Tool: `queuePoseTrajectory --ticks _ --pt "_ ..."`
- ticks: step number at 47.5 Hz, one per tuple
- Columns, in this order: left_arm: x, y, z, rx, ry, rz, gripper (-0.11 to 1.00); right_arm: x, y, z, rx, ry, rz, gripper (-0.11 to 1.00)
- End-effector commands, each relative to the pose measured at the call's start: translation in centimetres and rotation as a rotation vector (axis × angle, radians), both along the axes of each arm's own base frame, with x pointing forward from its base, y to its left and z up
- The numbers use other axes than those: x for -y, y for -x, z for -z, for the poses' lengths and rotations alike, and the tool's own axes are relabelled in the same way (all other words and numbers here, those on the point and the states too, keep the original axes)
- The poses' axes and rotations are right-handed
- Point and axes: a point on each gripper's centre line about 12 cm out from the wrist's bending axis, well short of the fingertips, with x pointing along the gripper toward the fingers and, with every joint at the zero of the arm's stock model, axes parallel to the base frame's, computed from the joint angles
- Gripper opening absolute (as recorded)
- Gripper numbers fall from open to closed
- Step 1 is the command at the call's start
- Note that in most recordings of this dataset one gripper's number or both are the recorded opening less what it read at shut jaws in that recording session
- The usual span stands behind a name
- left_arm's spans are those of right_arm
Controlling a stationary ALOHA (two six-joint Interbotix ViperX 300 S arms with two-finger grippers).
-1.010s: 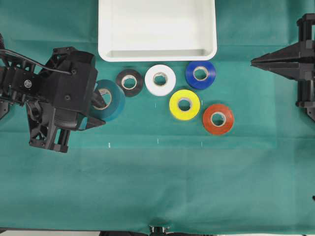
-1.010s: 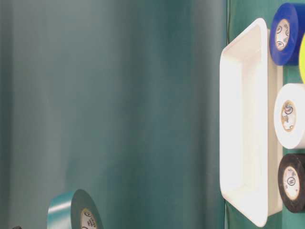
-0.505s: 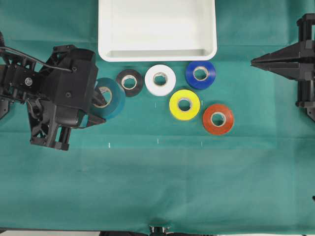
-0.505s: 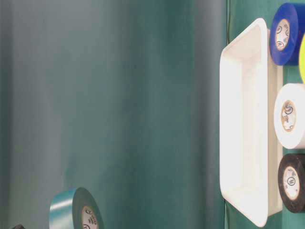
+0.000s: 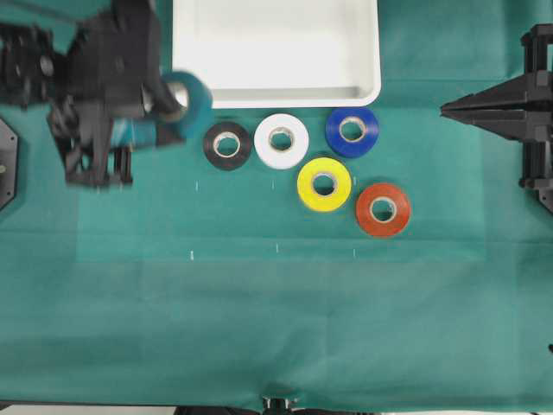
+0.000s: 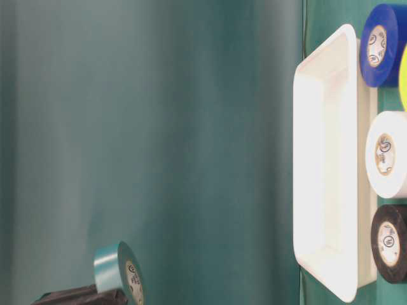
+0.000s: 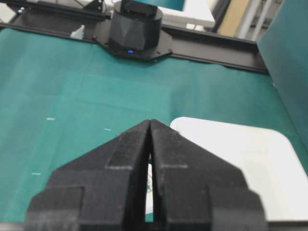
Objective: Pick up the tape from a random location and place it into the white case.
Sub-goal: 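Carry the teal tape roll with the left gripper over the white tray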
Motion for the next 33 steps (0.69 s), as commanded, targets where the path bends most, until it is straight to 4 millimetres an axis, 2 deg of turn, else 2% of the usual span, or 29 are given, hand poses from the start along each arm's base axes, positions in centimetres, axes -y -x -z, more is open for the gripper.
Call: queuePoseTrajectory --ticks 1,9,15,24,33 --pt "-1.9 0.8 -0.8 0.027 -0.007 -0.062 0.23 0.0 -0.3 -1.0 0.024 0.002 0.001 0.0" --pt "-5.3 1.5 -0.7 0.023 -0.015 -0.168 0.23 0.0 -0.2 -1.0 0.02 0.004 0.001 0.0" --pt "-6.7 1.9 -0.7 0.013 -0.034 -0.195 0.23 0.0 -0.3 -1.0 0.018 0.004 0.001 0.0" --pt "-8.0 2.4 -0.5 0.006 -0.037 -0.236 0.23 0.0 -0.3 -1.0 0.02 0.004 0.001 0.0" --pt "-8.1 2.4 -0.2 -0.002 -0.035 -0.239 0.23 0.0 -0.3 -1.0 0.018 0.005 0.001 0.0"
